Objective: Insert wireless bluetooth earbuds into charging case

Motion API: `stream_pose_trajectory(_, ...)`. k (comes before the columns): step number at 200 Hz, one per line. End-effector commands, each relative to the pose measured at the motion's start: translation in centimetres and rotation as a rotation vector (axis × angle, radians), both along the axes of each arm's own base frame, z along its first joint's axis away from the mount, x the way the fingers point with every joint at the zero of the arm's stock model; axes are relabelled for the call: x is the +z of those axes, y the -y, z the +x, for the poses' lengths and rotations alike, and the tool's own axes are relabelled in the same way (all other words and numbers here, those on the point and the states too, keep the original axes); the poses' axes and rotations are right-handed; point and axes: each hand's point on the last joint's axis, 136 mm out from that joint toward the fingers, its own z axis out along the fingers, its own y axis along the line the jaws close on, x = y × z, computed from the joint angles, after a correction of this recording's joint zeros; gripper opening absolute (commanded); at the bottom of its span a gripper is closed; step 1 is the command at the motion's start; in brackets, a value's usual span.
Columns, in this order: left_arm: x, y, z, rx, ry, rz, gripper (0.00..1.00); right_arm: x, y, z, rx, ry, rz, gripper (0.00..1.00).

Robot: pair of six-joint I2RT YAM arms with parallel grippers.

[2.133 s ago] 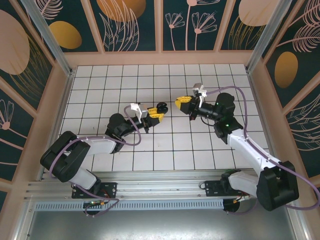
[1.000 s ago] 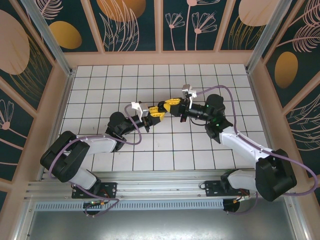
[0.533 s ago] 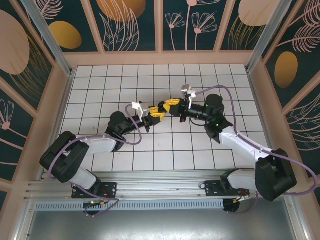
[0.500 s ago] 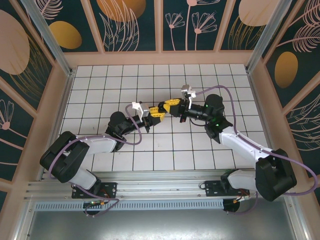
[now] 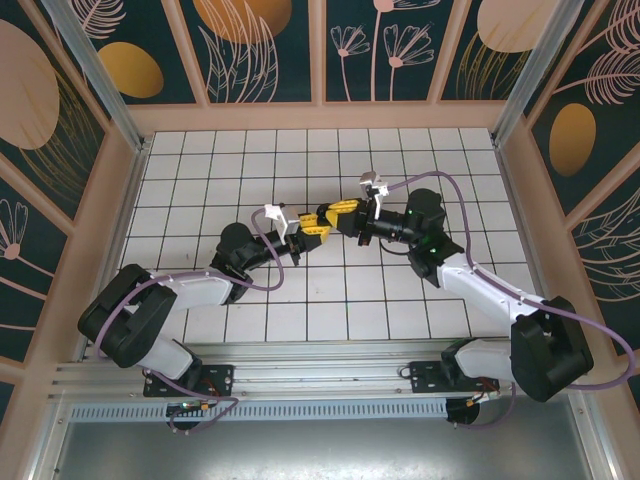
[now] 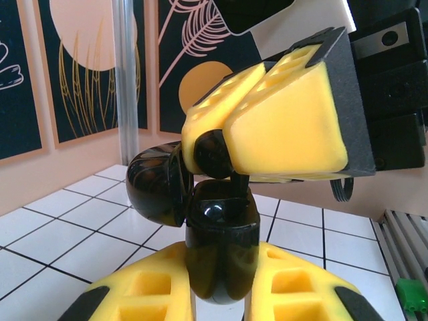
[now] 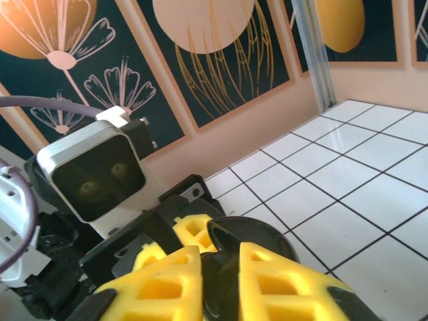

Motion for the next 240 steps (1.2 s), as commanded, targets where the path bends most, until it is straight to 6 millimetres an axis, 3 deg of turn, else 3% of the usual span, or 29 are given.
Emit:
stream_pose_trajectory(1,3.5,-0.3,-0.2,0.019,0.115,-0.055,0.08,0.7,0.3,0.6,-0.057,-0.024,0.009,0.23)
stream_pose_trajectory(77,1.9,-0.4,0.5,0.05,0.067,-0.034,0.08,4.0,1.0,1.2,-0.12,-0.036,0.025,0.42)
stream_pose_trajectory(177,1.7,-0.6,0.2,0.047,0.038,-0.033,0.08,6.4,1.8,2.3,-0.207,-0.161,-0.067,0.49)
stream_pose_trajectory(240,1.6,-0.5,0.2,0.036,0.027,-0.038,0.08,6.3,2.9,3.4,-0.279,-0.243,-0.152,0.53)
